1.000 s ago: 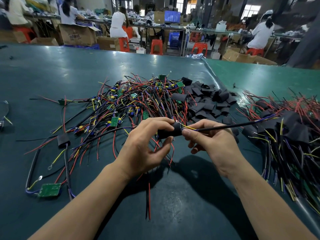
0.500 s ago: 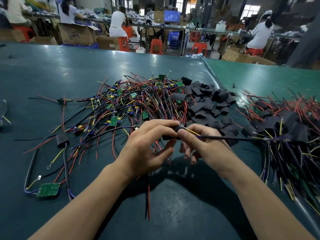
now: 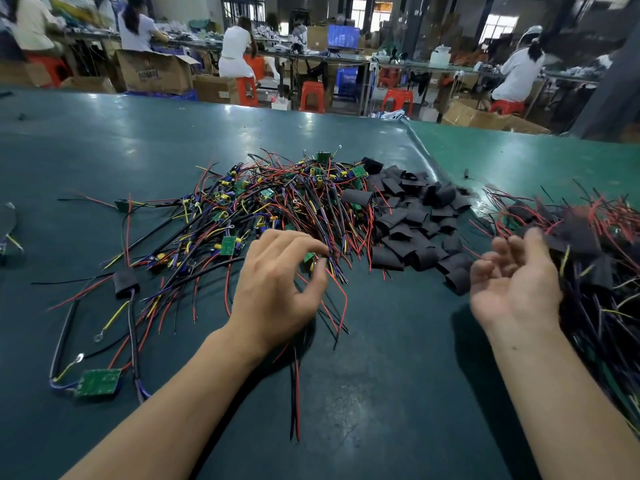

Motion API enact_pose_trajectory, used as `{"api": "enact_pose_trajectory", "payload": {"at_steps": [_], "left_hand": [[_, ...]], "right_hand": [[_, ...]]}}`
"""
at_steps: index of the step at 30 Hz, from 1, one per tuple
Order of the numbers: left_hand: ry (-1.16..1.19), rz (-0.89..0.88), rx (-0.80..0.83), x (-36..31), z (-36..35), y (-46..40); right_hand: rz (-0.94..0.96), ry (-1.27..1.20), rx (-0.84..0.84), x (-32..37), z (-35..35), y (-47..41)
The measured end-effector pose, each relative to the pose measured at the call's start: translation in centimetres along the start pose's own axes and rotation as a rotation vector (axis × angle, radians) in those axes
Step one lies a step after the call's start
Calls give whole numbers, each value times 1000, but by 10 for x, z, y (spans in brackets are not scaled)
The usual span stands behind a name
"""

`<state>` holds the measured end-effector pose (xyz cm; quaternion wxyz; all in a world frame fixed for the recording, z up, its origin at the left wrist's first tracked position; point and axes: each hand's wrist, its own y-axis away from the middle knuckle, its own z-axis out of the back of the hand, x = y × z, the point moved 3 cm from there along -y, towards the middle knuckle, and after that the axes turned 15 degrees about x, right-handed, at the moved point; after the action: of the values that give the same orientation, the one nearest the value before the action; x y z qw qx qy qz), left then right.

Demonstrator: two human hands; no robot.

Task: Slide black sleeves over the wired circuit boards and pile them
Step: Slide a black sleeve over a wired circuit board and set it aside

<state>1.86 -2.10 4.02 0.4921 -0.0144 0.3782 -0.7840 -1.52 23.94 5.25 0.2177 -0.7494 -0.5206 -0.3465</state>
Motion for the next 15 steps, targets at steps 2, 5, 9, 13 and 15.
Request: {"api": "enact_pose_trajectory", "payload": {"at_steps": [2, 5, 9, 13, 15], "left_hand": [[-82, 185, 148, 13, -5, 0], [-85, 332, 339, 25, -8, 1], [-122, 359, 331, 27, -8, 1], [-137, 439, 281, 36, -8, 4], [-120, 436, 231, 37, -6, 4]], "right_hand": [[-63, 10, -18, -7, 4, -3], [-15, 64, -10, -11, 0, -3], [29, 90, -4, -10, -1, -3], [-39, 105, 14, -13, -3, -2], [-75, 122, 22, -15, -4, -1]]}}
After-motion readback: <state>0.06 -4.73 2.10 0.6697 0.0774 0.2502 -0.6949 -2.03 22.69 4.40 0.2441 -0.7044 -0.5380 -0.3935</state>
